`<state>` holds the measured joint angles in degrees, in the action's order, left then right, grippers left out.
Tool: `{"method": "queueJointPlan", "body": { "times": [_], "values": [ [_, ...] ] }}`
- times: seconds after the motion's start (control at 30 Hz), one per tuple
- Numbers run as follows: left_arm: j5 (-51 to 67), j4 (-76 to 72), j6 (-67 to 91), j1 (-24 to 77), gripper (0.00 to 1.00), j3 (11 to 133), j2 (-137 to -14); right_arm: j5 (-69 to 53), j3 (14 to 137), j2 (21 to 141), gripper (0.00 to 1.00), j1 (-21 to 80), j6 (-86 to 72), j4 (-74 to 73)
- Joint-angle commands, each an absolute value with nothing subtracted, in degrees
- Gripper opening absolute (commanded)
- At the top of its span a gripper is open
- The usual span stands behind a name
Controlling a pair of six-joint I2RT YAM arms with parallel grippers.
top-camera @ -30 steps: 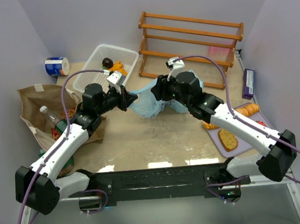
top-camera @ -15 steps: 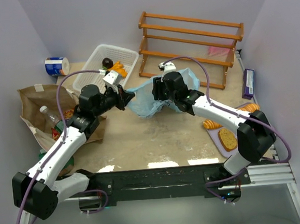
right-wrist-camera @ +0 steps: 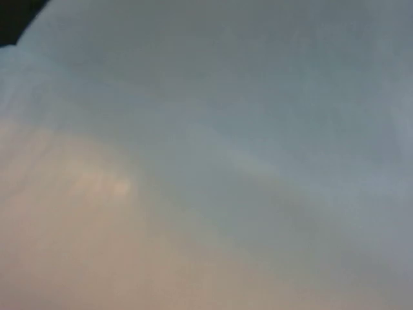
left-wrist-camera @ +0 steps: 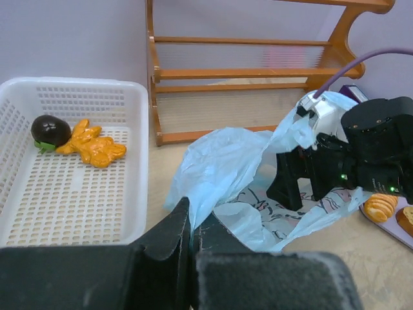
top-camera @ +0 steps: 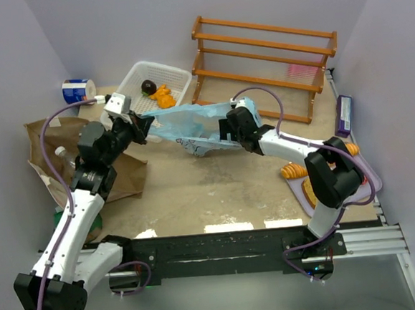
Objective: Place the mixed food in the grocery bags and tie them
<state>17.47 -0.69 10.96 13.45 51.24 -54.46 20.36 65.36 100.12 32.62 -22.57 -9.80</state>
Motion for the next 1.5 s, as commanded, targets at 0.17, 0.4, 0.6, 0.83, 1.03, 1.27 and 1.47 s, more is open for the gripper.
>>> {"method": "queueJointPlan", "body": {
  "times": [0.17, 0.4, 0.6, 0.83, 1.03, 1.27, 1.47],
  "values": [
    [24.8, -3.1, 12.5, 12.1, 0.00, 53.3, -57.5, 21.2, 64.4, 96.5, 0.99, 30.5, -21.2, -13.6],
    [27.4, 3.1, 12.4, 15.0, 0.00, 56.1, -68.5, -1.6, 69.6, 86.8, 0.99, 35.5, -14.7, -14.5],
    [23.7, 5.2, 11.9, 15.5, 0.00, 56.1, -70.7, -13.6, 72.2, 80.2, 0.99, 39.0, -15.1, -14.1],
    [22.5, 6.1, 11.3, 15.7, 0.00, 56.2, -71.3, -4.7, 74.9, 68.9, 0.99, 39.1, -18.0, -19.5],
    [22.2, 6.2, 11.3, 15.7, 0.00, 56.2, -70.9, 25.4, 82.6, 67.0, 0.98, 39.0, -18.4, -40.0],
    [22.3, 6.1, 11.4, 15.7, 0.00, 56.0, -70.7, 28.8, 80.5, 65.7, 0.96, 39.1, -23.5, -53.8],
    [22.4, 6.0, 11.5, 16.0, 0.00, 55.9, -70.5, 18.5, 73.6, 60.7, 0.95, 39.0, -30.4, -58.5]
  ]
}}
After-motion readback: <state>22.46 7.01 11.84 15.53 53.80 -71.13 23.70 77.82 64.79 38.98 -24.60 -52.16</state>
